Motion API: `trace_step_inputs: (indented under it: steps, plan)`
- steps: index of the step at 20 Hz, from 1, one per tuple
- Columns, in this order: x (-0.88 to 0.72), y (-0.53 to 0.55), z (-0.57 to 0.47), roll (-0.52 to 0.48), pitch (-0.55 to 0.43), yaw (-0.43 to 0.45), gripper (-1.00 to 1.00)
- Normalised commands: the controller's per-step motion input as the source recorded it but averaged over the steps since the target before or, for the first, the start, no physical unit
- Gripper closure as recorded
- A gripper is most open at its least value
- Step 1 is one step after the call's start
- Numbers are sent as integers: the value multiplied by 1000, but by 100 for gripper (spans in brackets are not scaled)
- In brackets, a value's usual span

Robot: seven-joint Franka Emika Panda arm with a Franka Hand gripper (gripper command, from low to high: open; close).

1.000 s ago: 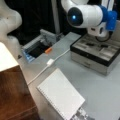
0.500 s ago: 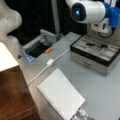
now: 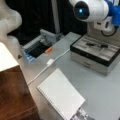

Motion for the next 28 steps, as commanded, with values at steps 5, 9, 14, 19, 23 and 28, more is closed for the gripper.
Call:
trace_step_inputs:
  steps: [5, 9, 14, 19, 23, 28]
  plan:
    - [211, 183, 48, 51, 54, -112, -100]
    - [243, 224, 47, 48, 45, -104, -100]
    - [178, 180, 65, 46, 43, -91, -100]
    - [103, 69, 73, 42, 48, -95, -100]
    - [44, -57, 105, 48, 68, -74, -100]
    - [-35, -203, 112, 39, 118, -43, -100]
